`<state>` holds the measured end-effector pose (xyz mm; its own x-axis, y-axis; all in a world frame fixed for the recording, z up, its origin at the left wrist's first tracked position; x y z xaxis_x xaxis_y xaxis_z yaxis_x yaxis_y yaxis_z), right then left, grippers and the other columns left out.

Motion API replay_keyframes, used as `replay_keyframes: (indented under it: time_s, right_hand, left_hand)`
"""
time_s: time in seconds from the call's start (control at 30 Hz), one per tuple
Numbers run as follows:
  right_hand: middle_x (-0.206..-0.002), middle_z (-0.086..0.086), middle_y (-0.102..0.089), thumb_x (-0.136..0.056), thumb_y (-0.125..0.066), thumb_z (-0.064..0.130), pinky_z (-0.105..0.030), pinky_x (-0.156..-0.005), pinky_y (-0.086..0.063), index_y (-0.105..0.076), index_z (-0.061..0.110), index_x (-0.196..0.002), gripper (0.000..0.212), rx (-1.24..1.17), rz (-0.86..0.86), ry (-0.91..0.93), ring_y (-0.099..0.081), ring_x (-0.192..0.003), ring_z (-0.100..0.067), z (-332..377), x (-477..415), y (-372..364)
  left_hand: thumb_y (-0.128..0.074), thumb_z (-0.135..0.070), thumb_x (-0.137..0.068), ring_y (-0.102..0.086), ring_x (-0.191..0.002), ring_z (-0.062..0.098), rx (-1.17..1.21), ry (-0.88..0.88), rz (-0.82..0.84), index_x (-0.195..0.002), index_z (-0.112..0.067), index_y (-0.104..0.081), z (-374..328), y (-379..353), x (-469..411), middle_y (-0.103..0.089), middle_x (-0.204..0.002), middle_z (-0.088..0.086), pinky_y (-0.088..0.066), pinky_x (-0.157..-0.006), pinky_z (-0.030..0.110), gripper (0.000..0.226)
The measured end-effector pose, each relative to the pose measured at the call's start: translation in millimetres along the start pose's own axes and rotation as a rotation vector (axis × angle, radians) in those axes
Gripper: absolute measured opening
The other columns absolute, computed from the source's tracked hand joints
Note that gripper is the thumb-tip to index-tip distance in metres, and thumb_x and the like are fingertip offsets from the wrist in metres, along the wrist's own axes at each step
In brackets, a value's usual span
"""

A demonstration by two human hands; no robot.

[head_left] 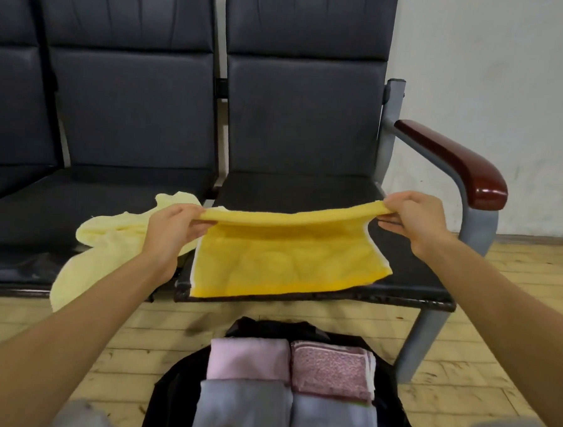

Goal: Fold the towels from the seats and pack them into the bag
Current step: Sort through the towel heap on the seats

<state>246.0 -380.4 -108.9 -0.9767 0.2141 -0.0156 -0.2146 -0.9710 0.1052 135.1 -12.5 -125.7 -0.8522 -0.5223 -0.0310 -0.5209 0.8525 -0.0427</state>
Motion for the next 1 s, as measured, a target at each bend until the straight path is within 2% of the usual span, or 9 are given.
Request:
replay_keyframes:
  time_s: [0.23, 0.37, 0.43, 0.5, 0.57, 0.67, 0.77, 0.9, 1.0]
  right_hand:
    - [-0.088, -0.013, -0.07, -0.091, -0.063, 0.006, -0.024, -0.055, -0.057, -0.067, 0.008, -0.094, 0.006, 0.285, 0.033, 0.042, -0.068, -0.069, -0.02, -21.9, 40.3, 17.6]
    - [-0.076, -0.013, -0.06, -0.086, -0.063, 0.007, -0.034, -0.059, -0.048, -0.063, -0.007, -0.107, 0.025, 0.606, 0.095, -0.02, -0.059, -0.067, -0.025, -54.2, 40.2, 19.0]
    - [-0.065, -0.011, -0.049, -0.087, -0.063, 0.012, -0.033, -0.058, -0.039, -0.064, -0.007, -0.082, 0.019, 0.727, 0.105, -0.013, -0.051, -0.063, -0.025, -54.4, 41.3, 16.6]
    - [-0.053, -0.005, -0.038, -0.091, -0.061, 0.021, -0.03, -0.054, -0.031, -0.046, 0.009, -0.056, 0.041, 0.778, 0.108, -0.013, -0.041, -0.054, -0.019, -54.1, 39.9, 12.6]
    - [-0.05, -0.001, -0.032, -0.094, -0.059, 0.028, -0.03, -0.05, -0.026, -0.034, 0.013, -0.055, 0.049, 0.806, 0.125, -0.034, -0.035, -0.05, -0.018, -55.4, 40.4, 7.6]
    - [-0.053, -0.002, -0.031, -0.092, -0.062, 0.028, -0.031, -0.053, -0.026, -0.035, 0.014, -0.058, 0.046, 0.788, 0.131, -0.081, -0.034, -0.053, -0.017, -61.8, 37.9, 1.7]
    - [-0.059, -0.003, -0.03, -0.092, -0.062, 0.022, -0.032, -0.055, -0.024, -0.036, 0.013, -0.061, 0.041, 0.695, 0.139, -0.097, -0.033, -0.057, -0.017, -64.9, 35.1, -4.6]
    - [-0.09, -0.011, -0.053, -0.098, -0.052, 0.026, -0.035, -0.07, -0.038, -0.057, 0.003, -0.094, 0.024, 0.634, 0.187, -0.05, -0.05, -0.081, -0.021, -58.6, 37.9, -15.2]
    - [-0.106, -0.01, -0.055, -0.099, -0.054, 0.023, -0.042, -0.085, -0.047, -0.05, 0.007, -0.105, 0.017, 0.445, 0.185, -0.113, -0.053, -0.096, -0.023, -53.8, 39.7, -14.0]
  left_hand:
    - [-0.054, -0.003, -0.092, -0.074, -0.079, 0.022, -0.339, 0.07, 0.136, -0.098, -0.011, -0.068, 27.7, 23.5, 28.6, -0.067, -0.099, 0.006, -0.055, -0.09, 0.038, 0.017]
    - [-0.061, -0.007, -0.091, -0.071, -0.077, 0.023, -0.61, 0.238, 0.341, -0.12, -0.016, -0.053, 50.0, 27.3, 31.4, -0.063, -0.097, 0.019, -0.056, -0.072, 0.032, 0.031]
    - [-0.062, -0.018, -0.093, -0.064, -0.081, 0.023, -0.691, 0.226, 0.264, -0.127, -0.015, -0.045, 54.9, 30.2, 23.9, -0.06, -0.102, 0.013, -0.052, -0.07, 0.034, 0.038]
    - [-0.06, -0.028, -0.094, -0.058, -0.081, 0.022, -0.752, 0.168, 0.17, -0.127, -0.011, -0.044, 57.1, 31.8, 15.5, -0.057, -0.095, 0.006, -0.048, -0.068, 0.035, 0.041]
    - [-0.059, -0.036, -0.094, -0.051, -0.072, 0.022, -0.835, 0.141, 0.169, -0.101, -0.008, -0.052, 59.5, 29.1, 12.2, -0.053, -0.084, 0.008, -0.039, -0.064, 0.033, 0.03]
    - [-0.065, -0.047, -0.087, -0.053, -0.09, 0.035, -0.907, 0.175, 0.153, -0.07, -0.014, -0.042, 67.2, 26.7, 6.6, -0.047, -0.096, 0.019, -0.046, -0.079, 0.039, 0.044]
    - [-0.066, -0.05, -0.084, -0.05, -0.111, 0.041, -0.978, 0.179, 0.135, -0.093, -0.009, -0.054, 69.3, 21.8, 3.4, -0.051, -0.115, 0.021, -0.047, -0.093, 0.048, 0.043]
    - [-0.057, -0.029, -0.094, -0.054, -0.101, 0.033, -0.788, 0.133, 0.133, -0.11, -0.004, -0.047, 66.5, 4.3, 4.8, -0.055, -0.11, 0.016, -0.047, -0.072, 0.038, 0.031]
    - [-0.049, -0.018, -0.097, -0.054, -0.093, 0.026, -0.556, 0.129, 0.094, -0.111, -0.005, -0.046, 63.3, -4.2, 6.4, -0.054, -0.103, 0.009, -0.042, -0.064, 0.031, 0.019]
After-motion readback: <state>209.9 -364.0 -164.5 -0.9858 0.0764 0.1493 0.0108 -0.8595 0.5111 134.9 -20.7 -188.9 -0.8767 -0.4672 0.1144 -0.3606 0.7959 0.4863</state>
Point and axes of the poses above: each hand's wrist, its own x-axis away from the middle knuckle, its own y-axis out of the back of the hand, z = x × y, the point moved 4 cm from there along -x, towards the middle knuckle
